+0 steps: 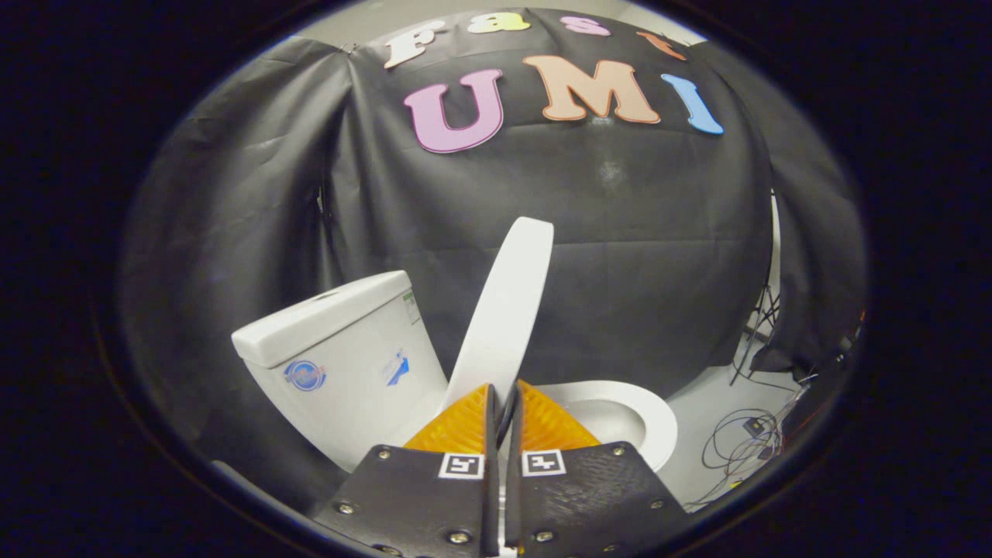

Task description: Open the toilet lid.

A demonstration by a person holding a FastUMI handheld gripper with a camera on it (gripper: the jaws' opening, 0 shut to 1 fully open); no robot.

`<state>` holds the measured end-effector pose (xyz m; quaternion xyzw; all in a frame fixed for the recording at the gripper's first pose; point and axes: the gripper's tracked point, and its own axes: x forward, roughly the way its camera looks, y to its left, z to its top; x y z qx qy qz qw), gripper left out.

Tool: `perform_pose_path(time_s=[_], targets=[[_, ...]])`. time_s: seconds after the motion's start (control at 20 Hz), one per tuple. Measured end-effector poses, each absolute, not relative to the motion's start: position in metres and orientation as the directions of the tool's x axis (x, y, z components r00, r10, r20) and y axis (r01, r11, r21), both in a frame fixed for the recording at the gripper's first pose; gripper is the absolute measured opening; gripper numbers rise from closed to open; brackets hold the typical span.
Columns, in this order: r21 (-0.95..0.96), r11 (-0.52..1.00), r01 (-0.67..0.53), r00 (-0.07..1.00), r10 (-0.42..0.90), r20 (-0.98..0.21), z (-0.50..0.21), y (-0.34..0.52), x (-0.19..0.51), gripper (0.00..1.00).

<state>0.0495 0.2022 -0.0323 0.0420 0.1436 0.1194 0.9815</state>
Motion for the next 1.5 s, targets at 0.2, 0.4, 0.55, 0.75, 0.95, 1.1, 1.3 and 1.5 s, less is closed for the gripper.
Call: perform_pose_path(time_s=[0.2, 0.4, 0.55, 0.75, 0.95, 1.1, 1.3, 1.5], targets=[[0.1, 0.966, -0.239, 0.932, 0.257, -0.255, -0.027, 0.216, 0.048, 0.04], [0.112, 0.961, -0.254, 0.93, 0.274, -0.246, -0.022, 0.226, 0.048, 0.04], [0.091, 0.958, -0.273, 0.928, 0.287, -0.236, -0.019, 0.238, 0.047, 0.04], [0.073, 0.952, -0.298, 0.925, 0.307, -0.223, -0.014, 0.251, 0.045, 0.04], [0.065, 0.947, -0.316, 0.923, 0.322, -0.212, -0.01, 0.265, 0.044, 0.04], [0.066, 0.943, -0.326, 0.922, 0.333, -0.196, -0.007, 0.279, 0.042, 0.05], [0.027, 0.94, -0.34, 0.925, 0.339, -0.172, -0.004, 0.301, 0.037, 0.05], [-0.024, 0.927, -0.375, 0.92, 0.369, -0.136, -0.001, 0.33, 0.034, 0.05]])
